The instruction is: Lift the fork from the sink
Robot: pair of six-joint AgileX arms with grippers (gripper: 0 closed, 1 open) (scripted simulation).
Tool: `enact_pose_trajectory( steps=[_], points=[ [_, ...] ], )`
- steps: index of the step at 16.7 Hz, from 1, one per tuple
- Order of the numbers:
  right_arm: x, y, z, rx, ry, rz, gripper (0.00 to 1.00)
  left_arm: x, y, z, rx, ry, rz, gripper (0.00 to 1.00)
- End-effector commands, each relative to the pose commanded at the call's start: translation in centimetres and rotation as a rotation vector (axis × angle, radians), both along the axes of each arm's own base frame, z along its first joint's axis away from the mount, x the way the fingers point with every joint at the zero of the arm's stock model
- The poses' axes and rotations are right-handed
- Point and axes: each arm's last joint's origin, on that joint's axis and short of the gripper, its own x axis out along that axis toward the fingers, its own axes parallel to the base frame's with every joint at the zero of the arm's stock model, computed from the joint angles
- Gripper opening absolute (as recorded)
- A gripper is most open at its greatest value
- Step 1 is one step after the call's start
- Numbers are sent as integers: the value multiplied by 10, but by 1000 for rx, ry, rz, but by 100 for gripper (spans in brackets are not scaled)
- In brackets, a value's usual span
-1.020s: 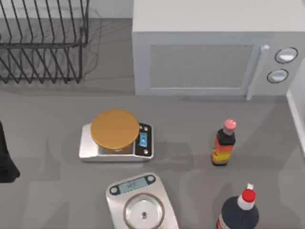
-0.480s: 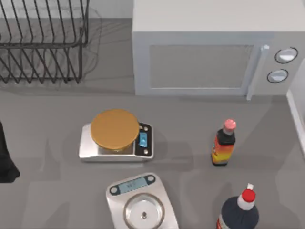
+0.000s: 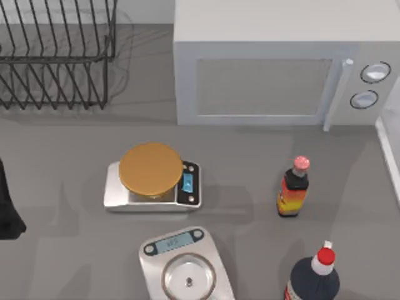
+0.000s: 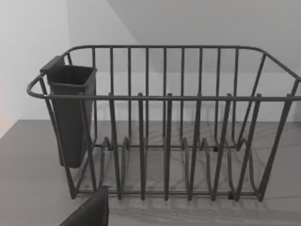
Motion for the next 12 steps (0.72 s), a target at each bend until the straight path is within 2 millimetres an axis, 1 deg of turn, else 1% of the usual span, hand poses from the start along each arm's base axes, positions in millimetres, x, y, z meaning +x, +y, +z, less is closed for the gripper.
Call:
enact_pose_trajectory(
  steps=[2, 3, 7, 8, 10, 12],
  points=[
    [-2, 1, 18, -3, -12, 0, 0, 0, 0, 0, 0, 0, 0, 100],
    [-3, 1, 21, -4, -14, 0, 0, 0, 0, 0, 0, 0, 0, 100],
    [-3, 2, 20, -3, -13, 0, 0, 0, 0, 0, 0, 0, 0, 100],
    [-4, 6, 23, -1, -14, -1, 0, 0, 0, 0, 0, 0, 0, 100],
    [-9, 23, 34, 9, -14, -7, 0, 0, 0, 0, 0, 0, 0, 100],
    [-22, 50, 53, 20, -17, -17, 0, 0, 0, 0, 0, 0, 0, 100]
  ],
)
